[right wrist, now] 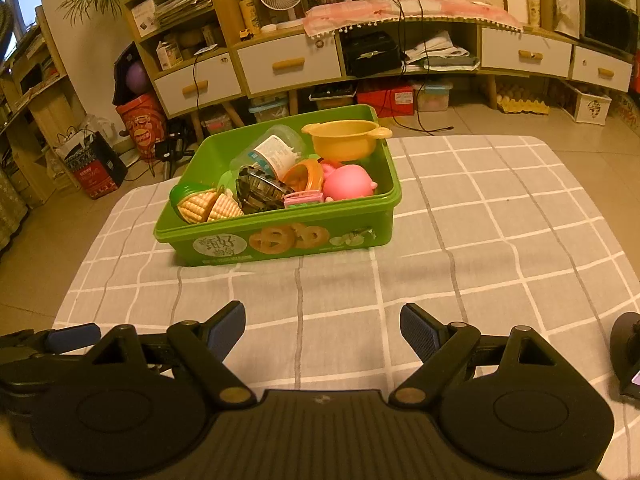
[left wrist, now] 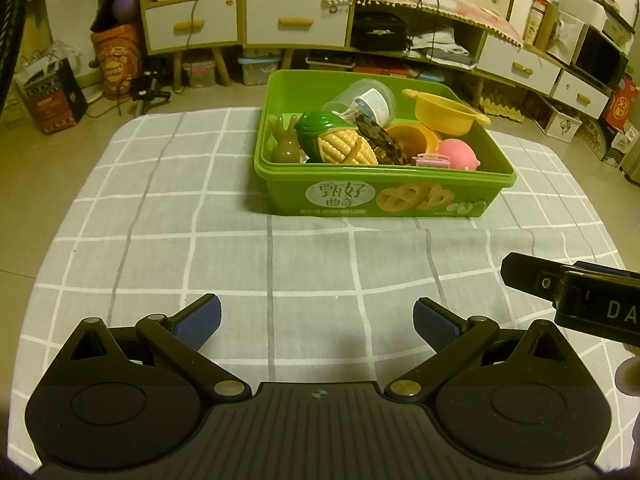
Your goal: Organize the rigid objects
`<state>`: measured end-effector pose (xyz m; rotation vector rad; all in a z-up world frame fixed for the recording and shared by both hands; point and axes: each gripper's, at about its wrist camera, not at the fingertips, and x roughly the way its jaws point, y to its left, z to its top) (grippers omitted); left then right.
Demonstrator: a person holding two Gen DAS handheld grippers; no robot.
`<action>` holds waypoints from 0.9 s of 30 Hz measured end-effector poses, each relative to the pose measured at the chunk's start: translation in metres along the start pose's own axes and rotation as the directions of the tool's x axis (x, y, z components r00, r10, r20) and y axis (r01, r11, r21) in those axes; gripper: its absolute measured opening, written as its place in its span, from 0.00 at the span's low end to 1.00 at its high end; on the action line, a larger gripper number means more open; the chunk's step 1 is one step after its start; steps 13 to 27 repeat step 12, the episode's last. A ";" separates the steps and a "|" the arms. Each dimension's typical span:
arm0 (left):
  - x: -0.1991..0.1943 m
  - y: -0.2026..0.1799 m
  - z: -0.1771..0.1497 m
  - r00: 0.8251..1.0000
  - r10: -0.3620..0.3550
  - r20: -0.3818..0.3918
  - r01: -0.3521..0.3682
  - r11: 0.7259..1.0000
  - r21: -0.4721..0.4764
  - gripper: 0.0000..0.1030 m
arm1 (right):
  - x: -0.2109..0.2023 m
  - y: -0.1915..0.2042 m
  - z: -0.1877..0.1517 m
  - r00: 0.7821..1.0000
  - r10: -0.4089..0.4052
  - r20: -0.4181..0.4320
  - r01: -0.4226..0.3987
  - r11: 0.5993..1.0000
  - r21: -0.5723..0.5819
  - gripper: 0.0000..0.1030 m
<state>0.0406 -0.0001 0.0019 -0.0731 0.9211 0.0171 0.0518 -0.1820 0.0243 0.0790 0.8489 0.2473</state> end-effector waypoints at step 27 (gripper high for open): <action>0.002 0.002 0.000 1.000 0.019 0.002 -0.019 1.000 -0.006 0.98 | 0.001 0.001 -0.001 1.000 -0.002 -0.003 0.002 1.000 -0.004 0.59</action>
